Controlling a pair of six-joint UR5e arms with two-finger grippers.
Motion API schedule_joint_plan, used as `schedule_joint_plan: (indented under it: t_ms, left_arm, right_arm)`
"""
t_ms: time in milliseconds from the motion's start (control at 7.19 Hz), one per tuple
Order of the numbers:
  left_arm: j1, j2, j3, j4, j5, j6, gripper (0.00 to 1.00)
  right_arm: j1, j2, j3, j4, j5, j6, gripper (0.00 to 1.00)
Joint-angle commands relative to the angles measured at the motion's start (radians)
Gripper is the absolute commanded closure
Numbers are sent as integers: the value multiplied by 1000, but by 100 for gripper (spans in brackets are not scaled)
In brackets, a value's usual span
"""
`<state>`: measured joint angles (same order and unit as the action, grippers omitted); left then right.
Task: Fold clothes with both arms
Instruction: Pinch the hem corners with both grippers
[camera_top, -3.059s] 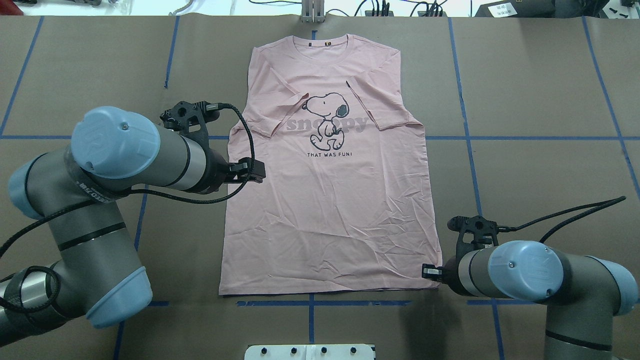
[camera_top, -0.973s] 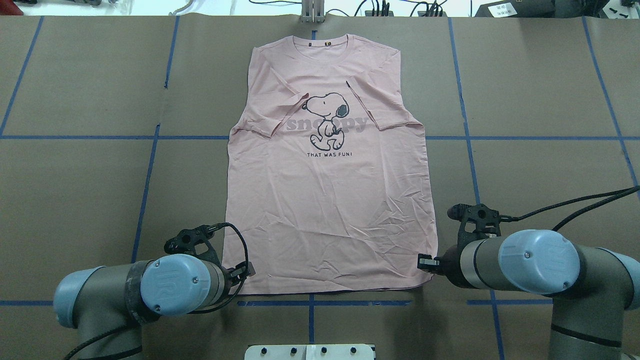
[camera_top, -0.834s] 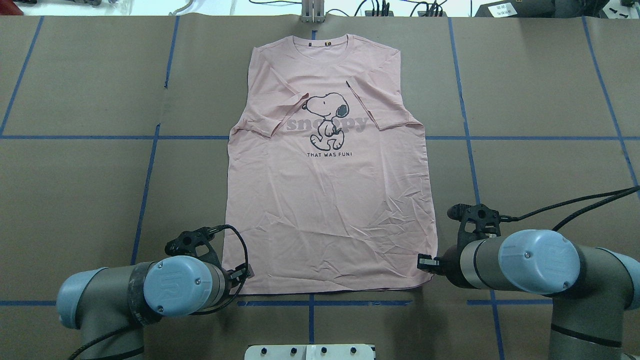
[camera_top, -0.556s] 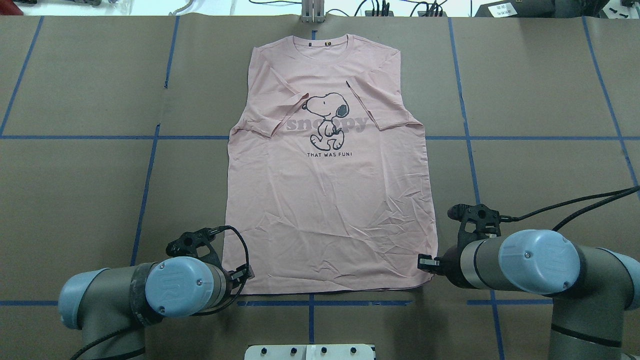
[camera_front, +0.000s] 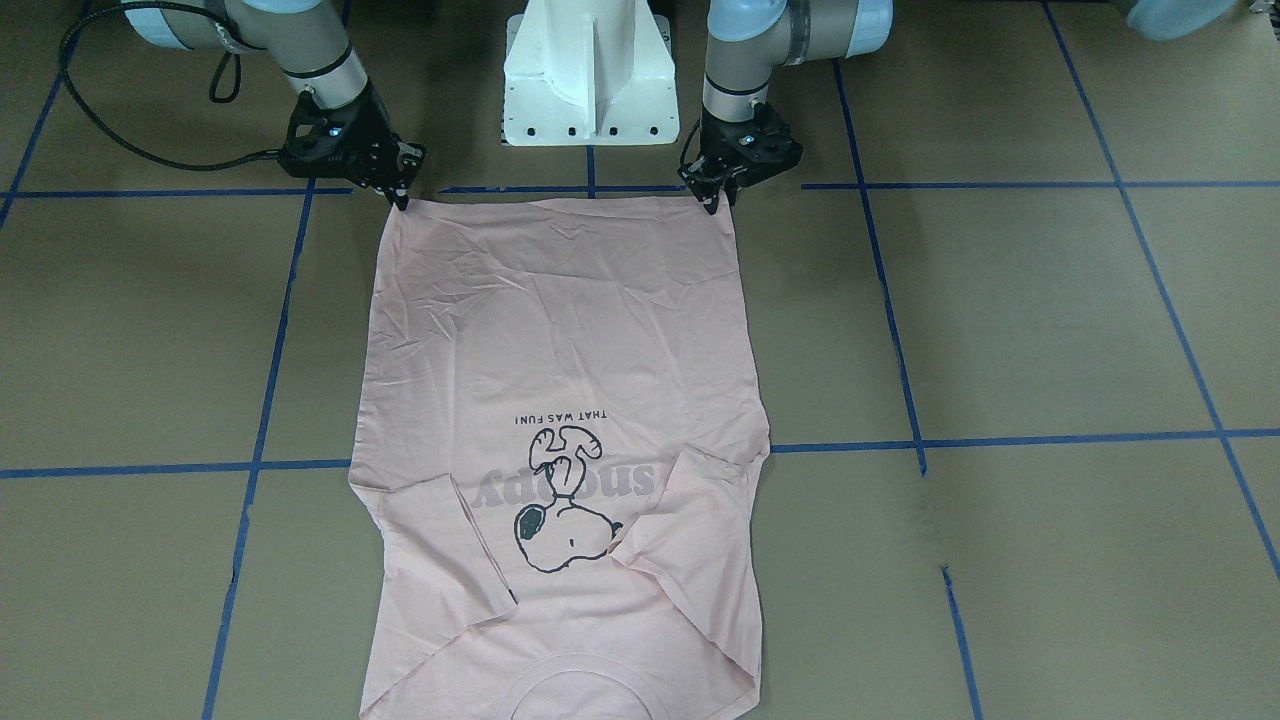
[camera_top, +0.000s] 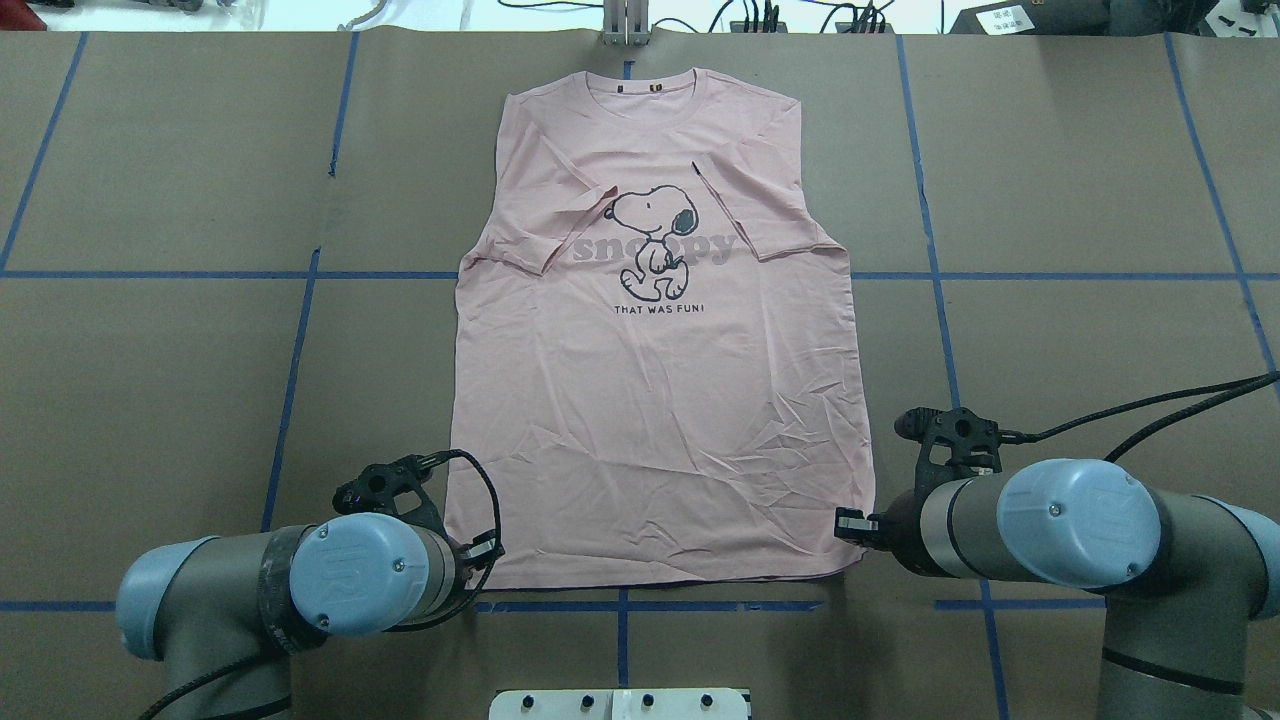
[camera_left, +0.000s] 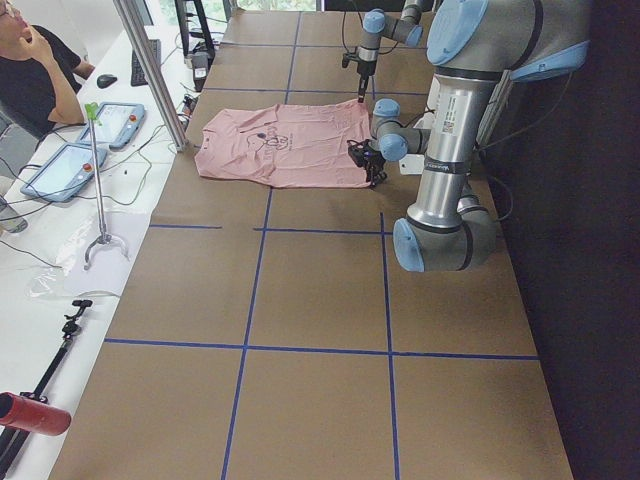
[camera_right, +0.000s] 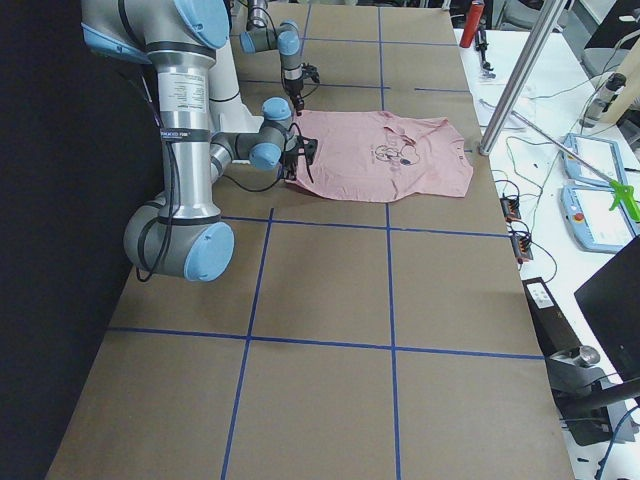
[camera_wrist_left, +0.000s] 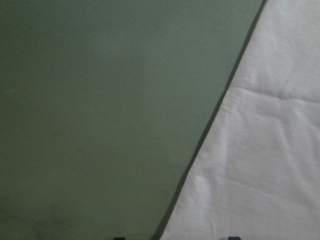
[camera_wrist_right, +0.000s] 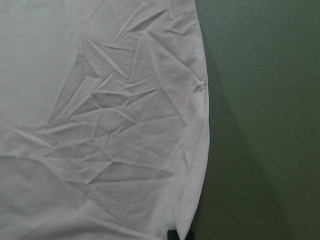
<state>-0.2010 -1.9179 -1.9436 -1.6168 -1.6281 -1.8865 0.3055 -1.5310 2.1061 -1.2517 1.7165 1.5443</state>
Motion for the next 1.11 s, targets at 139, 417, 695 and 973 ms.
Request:
schedule_joint_plan:
  t_ms: [139,417,695,973]
  left_arm:
    - [0,-3,-3,0,-1,0,100]
    - [-6,5,-81,6,-15,15,100]
    - [5,7,-174,116,-26,33,100]
    - [83,51,-309,191,-26,23,100]
  right_arm:
    - [0,0,0,0,2,-1,100]
    - [4,-12,35,5,20,-1,100]
    - [4,-27,81,3,79,0,100]
    - [-5,-79,130,6,168,-1,100]
